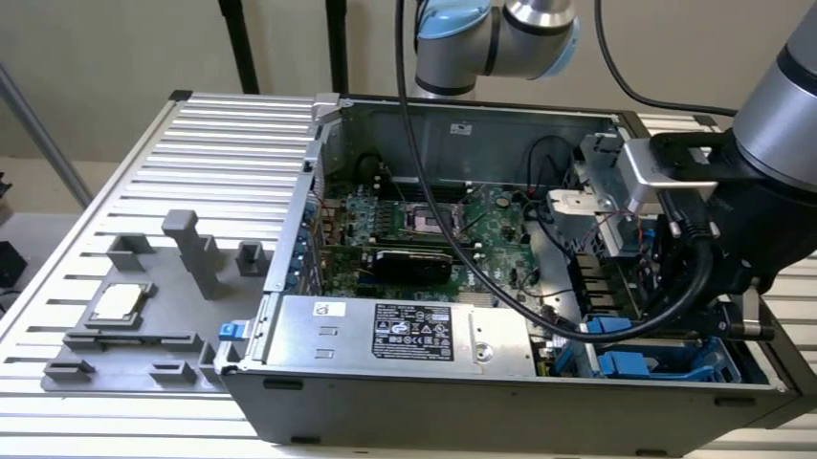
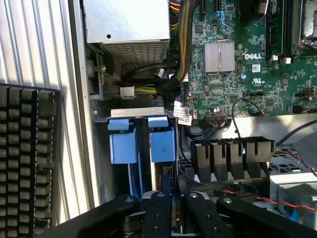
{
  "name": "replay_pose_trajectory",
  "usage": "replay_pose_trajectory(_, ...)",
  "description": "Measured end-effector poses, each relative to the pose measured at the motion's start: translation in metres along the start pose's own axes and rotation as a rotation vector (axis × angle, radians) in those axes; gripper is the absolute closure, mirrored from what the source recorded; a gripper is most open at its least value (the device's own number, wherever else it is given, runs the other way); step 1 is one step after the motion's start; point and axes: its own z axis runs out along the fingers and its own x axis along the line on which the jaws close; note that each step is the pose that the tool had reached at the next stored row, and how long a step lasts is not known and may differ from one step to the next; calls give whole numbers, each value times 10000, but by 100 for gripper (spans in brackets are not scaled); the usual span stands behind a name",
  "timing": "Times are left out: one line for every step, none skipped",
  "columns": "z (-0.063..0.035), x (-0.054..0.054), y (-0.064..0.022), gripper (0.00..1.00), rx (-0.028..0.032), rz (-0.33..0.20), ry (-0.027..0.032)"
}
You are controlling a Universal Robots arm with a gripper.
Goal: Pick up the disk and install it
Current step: 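Insert the second disk wire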
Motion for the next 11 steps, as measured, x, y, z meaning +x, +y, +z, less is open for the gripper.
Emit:
replay_pose_trajectory(2, -1, 0, 84, 7, -1, -1)
replay_pose_trajectory(3, -3, 0, 84, 15, -1, -2)
replay_pose_trajectory(4, -6, 1, 84, 22, -3, -3)
replay_pose_trajectory(6, -8, 1, 84, 29, -4, -4)
replay_pose_trajectory(7, -11, 1, 84, 36, -6, -5)
replay_pose_trajectory(9, -15, 2, 84, 42, -9, -6)
replay_pose_trajectory(10, -18, 2, 84, 48, -11, -7)
replay_pose_trajectory(11, -20, 3, 84, 56, -14, -8)
replay_pose_trajectory(12, -21, 3, 84, 67, -18, -9)
replay_pose_trajectory(12, -21, 3, 84, 73, -24, -9)
replay_pose_trajectory(12, -21, 3, 84, 75, -29, -9)
